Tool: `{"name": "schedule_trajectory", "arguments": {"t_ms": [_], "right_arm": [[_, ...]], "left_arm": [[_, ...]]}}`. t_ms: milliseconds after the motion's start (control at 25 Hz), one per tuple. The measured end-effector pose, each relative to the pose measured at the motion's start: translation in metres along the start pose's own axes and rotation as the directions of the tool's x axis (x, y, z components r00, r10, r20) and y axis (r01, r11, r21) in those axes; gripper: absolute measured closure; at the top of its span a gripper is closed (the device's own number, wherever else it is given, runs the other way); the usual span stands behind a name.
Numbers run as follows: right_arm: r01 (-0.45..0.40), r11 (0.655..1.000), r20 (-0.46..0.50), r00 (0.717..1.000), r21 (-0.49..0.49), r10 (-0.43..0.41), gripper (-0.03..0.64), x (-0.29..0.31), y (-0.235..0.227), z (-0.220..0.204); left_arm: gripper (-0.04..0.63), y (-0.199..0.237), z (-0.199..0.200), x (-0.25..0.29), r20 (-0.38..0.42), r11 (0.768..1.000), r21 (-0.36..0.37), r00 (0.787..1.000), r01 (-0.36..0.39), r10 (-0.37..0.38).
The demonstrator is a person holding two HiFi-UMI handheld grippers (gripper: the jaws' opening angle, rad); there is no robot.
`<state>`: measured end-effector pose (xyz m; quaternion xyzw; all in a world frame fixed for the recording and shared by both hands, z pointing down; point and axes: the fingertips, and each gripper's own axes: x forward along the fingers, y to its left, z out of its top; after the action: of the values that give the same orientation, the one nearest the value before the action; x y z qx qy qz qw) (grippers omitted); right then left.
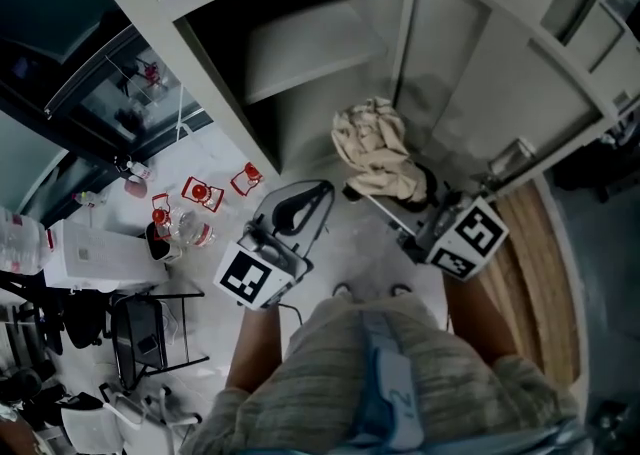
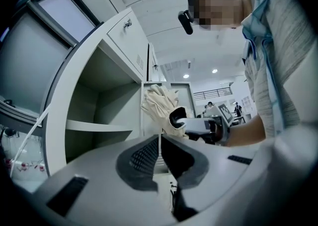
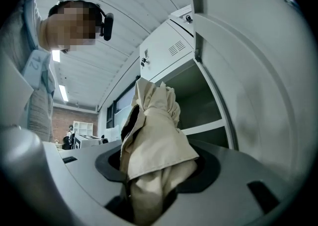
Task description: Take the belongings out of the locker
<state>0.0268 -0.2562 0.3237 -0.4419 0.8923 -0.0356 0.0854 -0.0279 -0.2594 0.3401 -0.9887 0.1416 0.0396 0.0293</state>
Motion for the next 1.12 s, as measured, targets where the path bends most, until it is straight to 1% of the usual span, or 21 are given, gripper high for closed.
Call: {"name": "schedule_trajectory", "arguments": {"t_ms": [240, 440, 680, 880, 1000, 1120], "right_arm": [[-0.047, 0.998, -0.024, 0.999, -0.038, 0.046, 0.382, -0.003, 0.007, 0.008], [-0.068, 0.996, 0.016, 0.997, -0.059, 0.069, 0.382, -0.010, 0.017, 0.018], [-0.040, 0.996, 0.009, 0.999, -0.076, 0.041, 0.382, -0.003, 0.015, 0.025], [-0.036, 0.998, -0.003, 0.999, -0.059, 0.036, 0.382, -0.018, 0.018, 0.016], [-0.046, 0.995, -0.014, 0.999, -0.086, 0.044, 0.382, -0.004, 0.016, 0.023], [-0.045, 0.993, -0.030, 0.999, -0.105, 0.042, 0.382, -0.015, 0.022, 0.016]], "left_arm": [[0.591, 0.000, 0.013, 0.007, 0.008, 1.000, 0.011, 1.000, -0.008, 0.008], [0.591, -0.010, 0.016, 0.006, 0.009, 1.000, 0.020, 1.000, -0.008, 0.008], [0.591, -0.006, 0.021, 0.004, 0.008, 1.000, 0.013, 1.000, -0.016, 0.016], [0.591, -0.020, 0.018, 0.003, 0.011, 1.000, 0.025, 1.000, -0.013, 0.013], [0.591, -0.008, 0.025, 0.004, 0.014, 1.000, 0.026, 1.000, -0.016, 0.015], [0.591, -0.021, 0.022, 0.003, 0.009, 0.999, 0.034, 1.000, -0.010, 0.010]]}}
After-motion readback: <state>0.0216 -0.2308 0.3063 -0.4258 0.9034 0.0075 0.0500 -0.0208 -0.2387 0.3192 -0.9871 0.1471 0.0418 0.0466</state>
